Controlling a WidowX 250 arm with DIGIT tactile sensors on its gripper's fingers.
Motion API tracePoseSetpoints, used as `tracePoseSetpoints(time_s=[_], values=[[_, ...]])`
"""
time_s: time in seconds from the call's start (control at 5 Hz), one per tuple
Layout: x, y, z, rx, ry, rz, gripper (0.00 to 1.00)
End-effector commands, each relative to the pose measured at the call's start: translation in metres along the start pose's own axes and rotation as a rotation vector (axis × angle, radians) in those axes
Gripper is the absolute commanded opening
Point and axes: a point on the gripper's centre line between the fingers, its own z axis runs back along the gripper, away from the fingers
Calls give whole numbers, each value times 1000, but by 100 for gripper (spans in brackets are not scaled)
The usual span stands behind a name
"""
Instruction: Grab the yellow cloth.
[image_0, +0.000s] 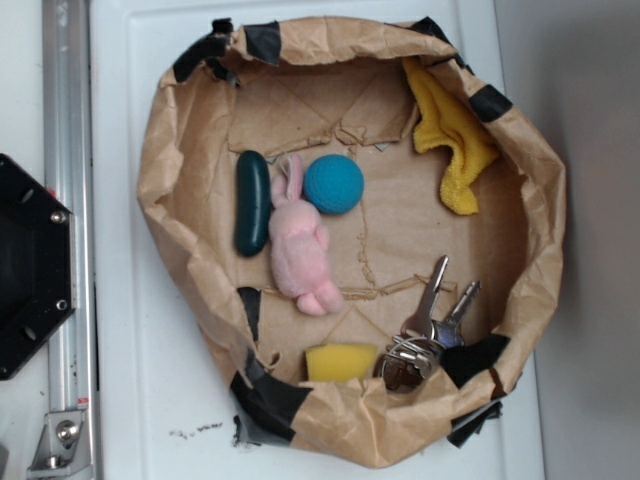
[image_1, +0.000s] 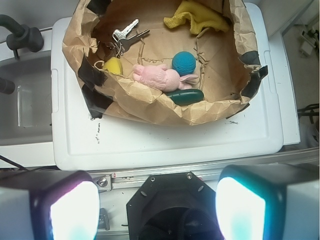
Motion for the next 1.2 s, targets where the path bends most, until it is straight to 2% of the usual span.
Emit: tracePoseSetpoints(time_s=[0.0,0.2,0.4,0.6,0.8,1.0], values=[[0,0,0,0,0,0,100],[47,18,-38,52,-138,111,100],[90,34,-76,56,-243,196,100],[118,37,-115,113,-245,250,100],[142,43,-156,144,-198,243,100],[163,37,-190,252,-151,111,100]])
